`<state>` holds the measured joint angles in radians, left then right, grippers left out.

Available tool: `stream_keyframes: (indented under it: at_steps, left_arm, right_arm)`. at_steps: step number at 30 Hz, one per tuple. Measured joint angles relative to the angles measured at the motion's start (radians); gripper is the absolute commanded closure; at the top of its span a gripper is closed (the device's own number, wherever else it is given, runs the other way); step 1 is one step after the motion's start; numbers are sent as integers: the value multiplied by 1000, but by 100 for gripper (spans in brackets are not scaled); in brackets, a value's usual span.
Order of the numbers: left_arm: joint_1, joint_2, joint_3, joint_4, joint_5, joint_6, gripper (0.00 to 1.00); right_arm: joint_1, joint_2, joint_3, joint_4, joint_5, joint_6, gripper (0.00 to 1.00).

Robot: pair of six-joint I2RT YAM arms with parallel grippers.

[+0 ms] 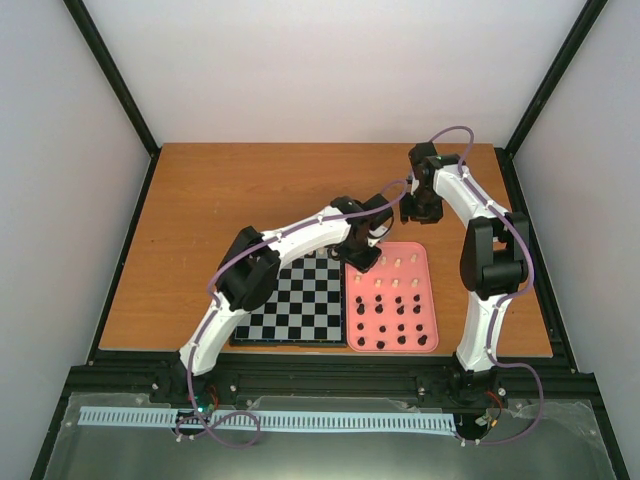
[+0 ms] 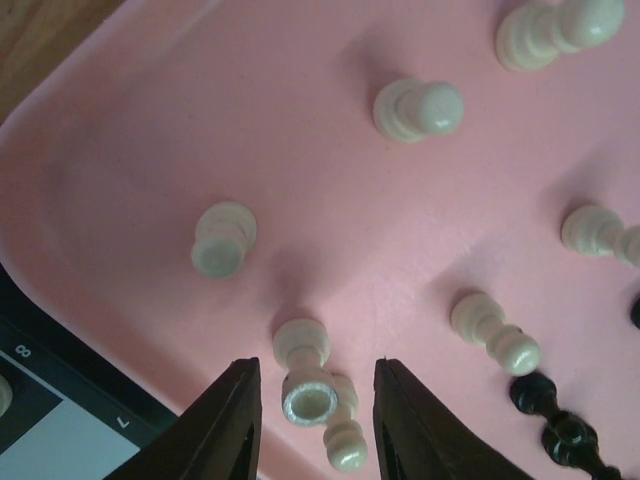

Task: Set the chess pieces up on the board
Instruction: Pick up the chess piece from the storage box.

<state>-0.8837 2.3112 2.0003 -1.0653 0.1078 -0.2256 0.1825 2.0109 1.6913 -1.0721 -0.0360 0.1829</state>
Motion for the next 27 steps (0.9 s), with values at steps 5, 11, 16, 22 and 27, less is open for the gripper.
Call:
stream_keyframes:
  at_steps: [5,11,16,22,27]
  left_arm:
    - [0,16,9,2,-11,-6,70]
    - [0,18,10,1,-19,-6,74]
    - [0,19,10,1,-31,-9,88]
    - [0,19,10,1,-36,-13,93]
    - [0,19,26,-13,-51,-13,93]
  right_arm:
    - [-3,0,-4,4,-6,0,50]
    - [-6,0,-4,8,-7,-1,50]
    - [-6,0,-4,8,-10,-1,50]
    - [-6,0,-4,9,-10,-1,50]
    - [-6,-6,-8,12,-9,-1,50]
